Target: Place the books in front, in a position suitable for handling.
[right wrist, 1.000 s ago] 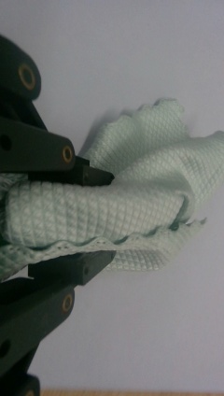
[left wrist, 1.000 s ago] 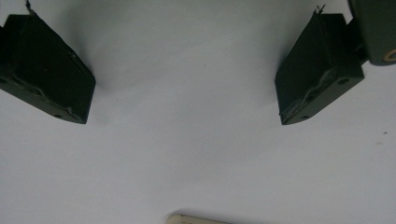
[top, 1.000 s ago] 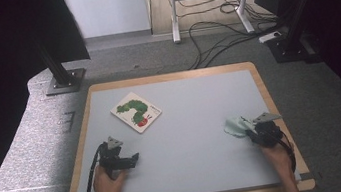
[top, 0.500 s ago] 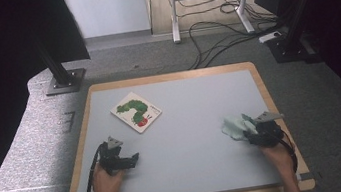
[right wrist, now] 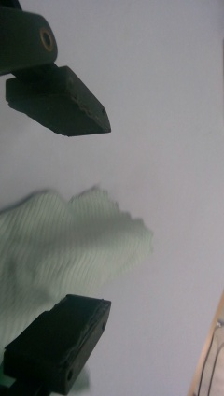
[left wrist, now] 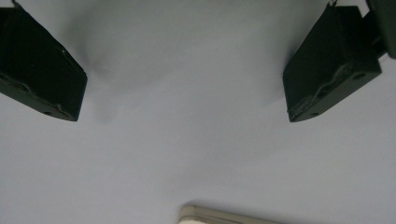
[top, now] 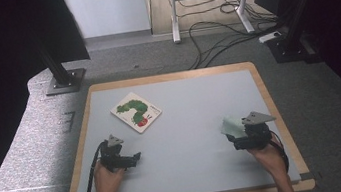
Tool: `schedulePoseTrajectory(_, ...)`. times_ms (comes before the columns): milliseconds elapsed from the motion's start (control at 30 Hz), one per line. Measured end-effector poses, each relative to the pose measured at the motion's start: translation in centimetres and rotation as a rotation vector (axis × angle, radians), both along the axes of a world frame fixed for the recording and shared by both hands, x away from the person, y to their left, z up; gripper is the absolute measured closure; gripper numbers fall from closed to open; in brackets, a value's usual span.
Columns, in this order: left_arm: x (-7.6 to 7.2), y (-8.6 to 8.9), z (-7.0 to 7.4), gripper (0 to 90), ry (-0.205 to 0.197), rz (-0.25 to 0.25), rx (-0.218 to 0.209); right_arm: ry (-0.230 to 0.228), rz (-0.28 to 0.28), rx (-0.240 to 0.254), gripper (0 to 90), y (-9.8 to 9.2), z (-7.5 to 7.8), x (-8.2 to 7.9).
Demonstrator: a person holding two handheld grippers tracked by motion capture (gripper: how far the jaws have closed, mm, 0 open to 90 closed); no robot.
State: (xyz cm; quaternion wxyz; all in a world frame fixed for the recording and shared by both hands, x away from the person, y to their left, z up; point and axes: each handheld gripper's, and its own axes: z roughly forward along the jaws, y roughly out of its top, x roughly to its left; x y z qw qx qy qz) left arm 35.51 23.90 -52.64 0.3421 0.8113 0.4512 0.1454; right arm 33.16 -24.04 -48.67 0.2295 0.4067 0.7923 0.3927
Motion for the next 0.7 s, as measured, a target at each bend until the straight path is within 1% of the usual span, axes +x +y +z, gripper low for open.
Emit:
schedulePoseTrajectory(100, 0.1, 0.2, 0.1, 0.0, -0.032, 0.002, -0.013, 0.023, 0.035, -0.004, 0.5, 1.3, -0.8, 0.6)
schedulePoseTrajectory(133, 0.2, 0.3, 0.2, 0.0, -0.042, 0.003, -0.019, 0.026, 0.047, -0.008, 0.0, 1.8, -1.0, 0.8)
schedulePoseTrajectory(167, 0.4, 0.3, 0.4, 0.0, -0.028, -0.002, -0.017, 0.021, 0.064, -0.013, 0.0, 2.3, -1.2, 1.1)
schedulePoseTrajectory(233, 0.7, -0.1, 0.7, 0.0, -0.002, -0.015, 0.016, 0.028, 0.097, 0.001, 0.0, 3.1, -1.5, 1.6)
schedulePoseTrajectory(267, 0.9, -0.4, 0.8, 0.0, 0.006, -0.027, 0.025, 0.037, 0.110, 0.013, 0.0, 3.5, -1.7, 1.9)
schedulePoseTrajectory(300, 1.1, -0.6, 0.9, 0.0, 0.017, -0.037, 0.026, 0.041, 0.122, 0.013, 0.0, 4.0, -1.9, 2.3)
schedulePoseTrajectory(367, 1.5, -1.1, 1.1, 0.0, 0.014, -0.048, 0.043, 0.053, 0.141, 0.010, 0.0, 5.0, -2.2, 3.0)
schedulePoseTrajectory(500, 2.0, -1.4, 1.2, 0.0, -0.006, -0.053, 0.034, 0.063, 0.183, -0.013, 0.0, 7.1, -2.5, 4.4)
schedulePoseTrajectory(600, 2.4, -1.5, 1.4, 0.0, -0.016, -0.056, 0.023, 0.059, 0.204, -0.023, 0.0, 8.6, -2.4, 5.6)
schedulePoseTrajectory(700, 2.9, -1.6, 1.4, 0.0, -0.018, -0.057, 0.021, 0.058, 0.223, -0.030, 0.0, 10.0, -2.3, 6.8)
